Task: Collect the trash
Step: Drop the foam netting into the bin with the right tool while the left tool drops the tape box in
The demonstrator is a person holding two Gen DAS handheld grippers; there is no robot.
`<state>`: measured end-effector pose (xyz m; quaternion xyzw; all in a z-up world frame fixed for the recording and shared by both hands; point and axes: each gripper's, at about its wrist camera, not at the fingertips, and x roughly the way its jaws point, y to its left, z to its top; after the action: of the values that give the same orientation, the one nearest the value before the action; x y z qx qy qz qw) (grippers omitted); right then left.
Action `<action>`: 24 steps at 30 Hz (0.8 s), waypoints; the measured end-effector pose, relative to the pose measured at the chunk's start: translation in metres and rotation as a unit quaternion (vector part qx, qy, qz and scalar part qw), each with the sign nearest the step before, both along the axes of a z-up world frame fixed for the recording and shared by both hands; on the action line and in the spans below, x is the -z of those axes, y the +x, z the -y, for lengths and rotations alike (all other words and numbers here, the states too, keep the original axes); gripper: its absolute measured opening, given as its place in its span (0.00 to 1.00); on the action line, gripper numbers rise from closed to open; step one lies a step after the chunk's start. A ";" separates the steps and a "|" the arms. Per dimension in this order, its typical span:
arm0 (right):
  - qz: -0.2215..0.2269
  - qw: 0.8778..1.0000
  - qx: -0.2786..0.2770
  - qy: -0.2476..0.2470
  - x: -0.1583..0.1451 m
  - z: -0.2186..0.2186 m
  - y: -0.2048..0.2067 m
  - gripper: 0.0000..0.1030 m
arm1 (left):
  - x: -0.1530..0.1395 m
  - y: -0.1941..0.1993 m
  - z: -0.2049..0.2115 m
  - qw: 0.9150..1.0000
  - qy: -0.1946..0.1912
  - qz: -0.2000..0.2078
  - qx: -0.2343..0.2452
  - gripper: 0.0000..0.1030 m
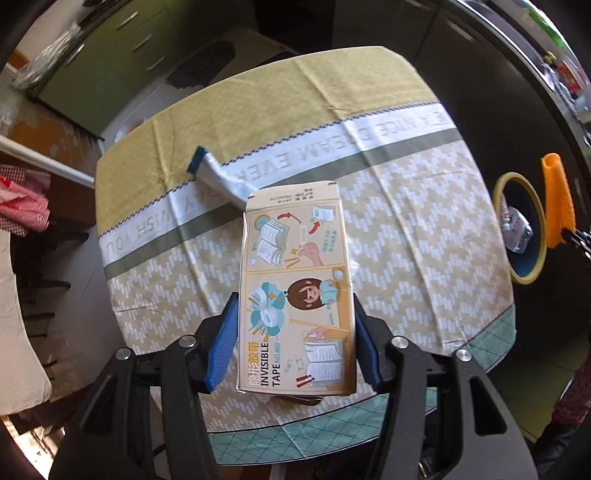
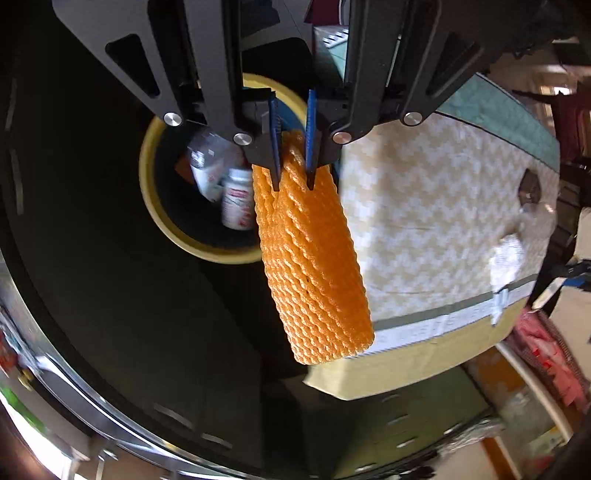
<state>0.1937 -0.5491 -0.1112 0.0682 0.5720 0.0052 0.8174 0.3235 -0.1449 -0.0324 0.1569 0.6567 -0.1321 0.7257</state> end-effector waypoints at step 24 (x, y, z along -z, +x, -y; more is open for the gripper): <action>0.013 0.995 0.089 0.052 0.013 0.100 -0.088 0.52 | 0.061 -0.100 0.317 0.964 -0.056 -0.055 0.254 0.53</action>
<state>0.1053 -0.6496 -0.1239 0.1608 0.5516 -0.0367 0.8176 0.2240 -0.4620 -0.0933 0.2702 0.6257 -0.3565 0.6391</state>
